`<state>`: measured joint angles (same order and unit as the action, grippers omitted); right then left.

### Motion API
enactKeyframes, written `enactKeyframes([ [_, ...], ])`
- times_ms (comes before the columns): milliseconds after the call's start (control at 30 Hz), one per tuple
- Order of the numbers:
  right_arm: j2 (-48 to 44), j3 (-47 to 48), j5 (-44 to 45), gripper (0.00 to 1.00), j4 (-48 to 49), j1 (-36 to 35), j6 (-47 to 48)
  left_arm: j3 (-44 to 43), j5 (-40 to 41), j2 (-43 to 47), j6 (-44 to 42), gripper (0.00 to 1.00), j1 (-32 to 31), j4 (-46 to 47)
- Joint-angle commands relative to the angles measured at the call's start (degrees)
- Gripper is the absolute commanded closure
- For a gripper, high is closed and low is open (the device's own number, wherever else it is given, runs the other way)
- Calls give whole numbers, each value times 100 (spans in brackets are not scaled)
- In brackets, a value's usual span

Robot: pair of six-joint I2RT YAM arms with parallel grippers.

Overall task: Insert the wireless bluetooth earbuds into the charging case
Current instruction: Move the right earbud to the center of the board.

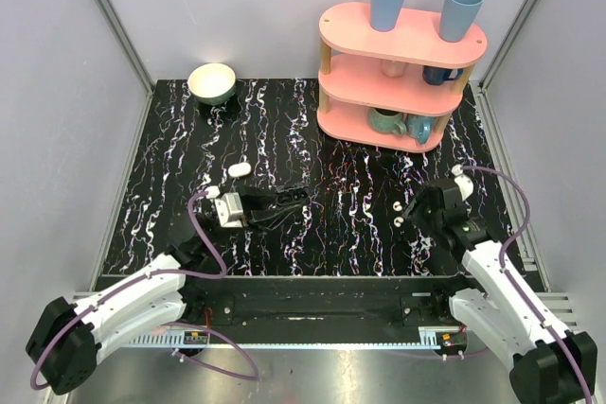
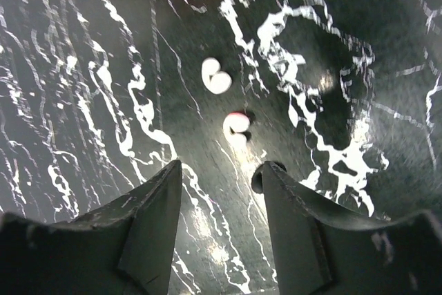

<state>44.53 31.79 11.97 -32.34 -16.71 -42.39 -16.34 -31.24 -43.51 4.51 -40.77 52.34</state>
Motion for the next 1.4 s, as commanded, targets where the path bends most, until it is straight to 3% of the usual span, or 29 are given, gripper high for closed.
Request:
enactKeyframes([
  [0,3,-348,-309,46,61,19,-682,-54,-31,-44,-30,100,-18,321],
  [433,266,-832,-160,52,359,19,-1341,-54,-22,-18,-21,100,-18,260],
  [700,134,-1166,411,56,439,19,-1615,-45,-22,-26,-29,100,-18,268],
  [1100,969,-1079,-247,62,1001,19,-1245,-89,-84,-132,-3,100,-18,321],
  [1233,926,-1061,-291,75,1071,19,-1131,-71,-66,-114,-21,100,-18,295],
  [1367,899,-999,-607,82,1098,19,-1017,-63,-57,-114,-21,100,-18,295],
])
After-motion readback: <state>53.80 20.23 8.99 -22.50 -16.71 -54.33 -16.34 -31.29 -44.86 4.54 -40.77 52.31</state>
